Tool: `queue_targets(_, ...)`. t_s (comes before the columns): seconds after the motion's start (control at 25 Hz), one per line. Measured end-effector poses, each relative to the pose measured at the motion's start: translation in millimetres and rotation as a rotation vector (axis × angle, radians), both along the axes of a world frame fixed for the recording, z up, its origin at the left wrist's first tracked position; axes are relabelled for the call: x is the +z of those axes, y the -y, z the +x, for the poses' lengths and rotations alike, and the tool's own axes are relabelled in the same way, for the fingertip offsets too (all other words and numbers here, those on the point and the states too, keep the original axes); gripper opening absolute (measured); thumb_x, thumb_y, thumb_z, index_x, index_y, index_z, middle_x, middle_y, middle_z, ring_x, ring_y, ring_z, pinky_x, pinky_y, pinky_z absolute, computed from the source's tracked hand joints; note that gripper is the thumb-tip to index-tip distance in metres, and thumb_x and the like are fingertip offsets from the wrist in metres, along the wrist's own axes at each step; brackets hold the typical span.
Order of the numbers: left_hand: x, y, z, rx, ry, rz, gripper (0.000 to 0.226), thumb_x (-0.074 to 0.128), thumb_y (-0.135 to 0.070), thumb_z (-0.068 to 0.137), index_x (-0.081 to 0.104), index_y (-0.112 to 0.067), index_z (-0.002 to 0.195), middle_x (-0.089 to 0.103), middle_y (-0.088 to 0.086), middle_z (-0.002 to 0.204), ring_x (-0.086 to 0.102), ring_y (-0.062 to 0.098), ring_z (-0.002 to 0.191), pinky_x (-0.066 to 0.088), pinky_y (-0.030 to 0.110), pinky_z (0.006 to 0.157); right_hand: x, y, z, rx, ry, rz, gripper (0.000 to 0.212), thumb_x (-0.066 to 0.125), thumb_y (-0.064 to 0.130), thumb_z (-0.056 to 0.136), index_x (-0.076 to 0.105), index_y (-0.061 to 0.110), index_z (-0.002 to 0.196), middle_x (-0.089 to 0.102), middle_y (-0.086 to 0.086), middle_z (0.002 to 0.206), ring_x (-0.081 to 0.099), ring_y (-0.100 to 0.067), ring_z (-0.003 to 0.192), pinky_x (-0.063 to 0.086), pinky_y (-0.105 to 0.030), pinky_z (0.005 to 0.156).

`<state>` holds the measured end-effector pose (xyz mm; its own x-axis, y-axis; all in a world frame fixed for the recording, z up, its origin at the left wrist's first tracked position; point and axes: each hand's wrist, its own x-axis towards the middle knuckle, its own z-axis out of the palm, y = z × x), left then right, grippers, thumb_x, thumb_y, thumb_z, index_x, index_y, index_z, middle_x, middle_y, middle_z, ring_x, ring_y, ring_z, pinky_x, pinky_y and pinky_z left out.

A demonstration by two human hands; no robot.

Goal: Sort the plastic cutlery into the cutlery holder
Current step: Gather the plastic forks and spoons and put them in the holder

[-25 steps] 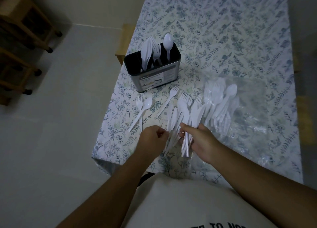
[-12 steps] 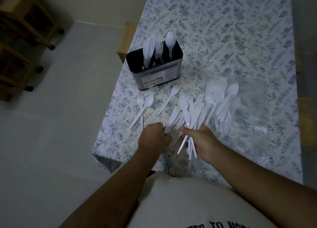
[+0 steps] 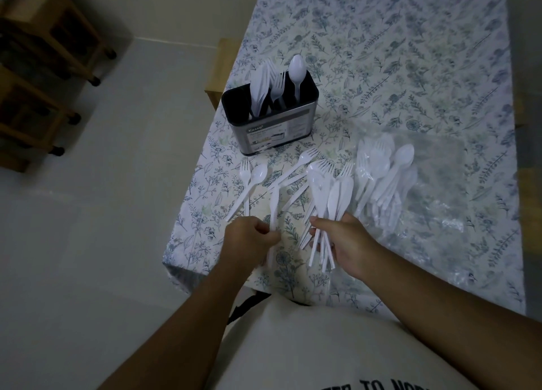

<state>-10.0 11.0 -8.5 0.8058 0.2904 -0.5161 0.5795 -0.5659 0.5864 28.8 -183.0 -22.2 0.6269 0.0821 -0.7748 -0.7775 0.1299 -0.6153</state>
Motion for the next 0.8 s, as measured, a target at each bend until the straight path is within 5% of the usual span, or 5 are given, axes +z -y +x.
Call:
queue_targets(0.2,15,35,5,-0.141,0.158,-0.229,0.012,0.083,-0.022,0.075,0.078,-0.014,0.082,0.074,-0.001,0.067,0.065,0.005,0.054,0.055,0.026,0.053,8,-7,-1,0.033,0.026,0.166,0.035,0.077,0.02,0.088,0.07,0.005,0.118,0.076,-0.017,0.103,0.074,-0.032,0.094,0.06,-0.048,0.083)
queue_targets(0.32,12,48,16,-0.315,0.295,-0.19,0.018,0.073,-0.033,0.086,0.079,-0.017,0.089,0.075,-0.003,0.075,0.069,0.007,0.067,0.058,0.029,0.066,13,-1,4,-0.125,-0.014,0.109,0.018,0.072,0.014,0.092,0.071,0.001,0.105,0.077,-0.018,0.094,0.076,-0.032,0.084,0.062,-0.038,0.067)
queue_targets(0.44,-7,48,27,-0.436,0.487,0.062,0.025,0.061,-0.024,0.094,0.071,-0.012,0.114,0.072,0.008,0.11,0.066,0.02,0.102,0.057,0.039,0.089,17,17,9,-0.235,0.06,0.013,0.005,0.068,0.009,0.094,0.071,0.008,0.098,0.073,-0.006,0.081,0.071,-0.02,0.072,0.058,-0.034,0.064)
queue_targets(0.6,-32,53,28,-0.789,0.38,0.301,0.057,0.049,-0.035,0.098,0.04,-0.017,0.151,0.042,0.008,0.156,0.036,0.027,0.145,0.04,0.048,0.113,16,33,6,-0.282,0.035,-0.079,0.015,0.074,0.005,0.087,0.073,0.007,0.102,0.064,-0.004,0.071,0.06,-0.016,0.062,0.052,-0.033,0.061)
queue_targets(0.8,-36,51,5,-0.453,0.391,0.255,0.052,0.059,-0.015,0.087,0.052,-0.01,0.138,0.057,0.01,0.129,0.049,0.026,0.118,0.05,0.046,0.099,14,40,-2,-0.219,0.077,-0.184,0.011,0.073,0.014,0.09,0.068,0.009,0.099,0.06,-0.005,0.072,0.057,-0.017,0.058,0.048,-0.032,0.054)
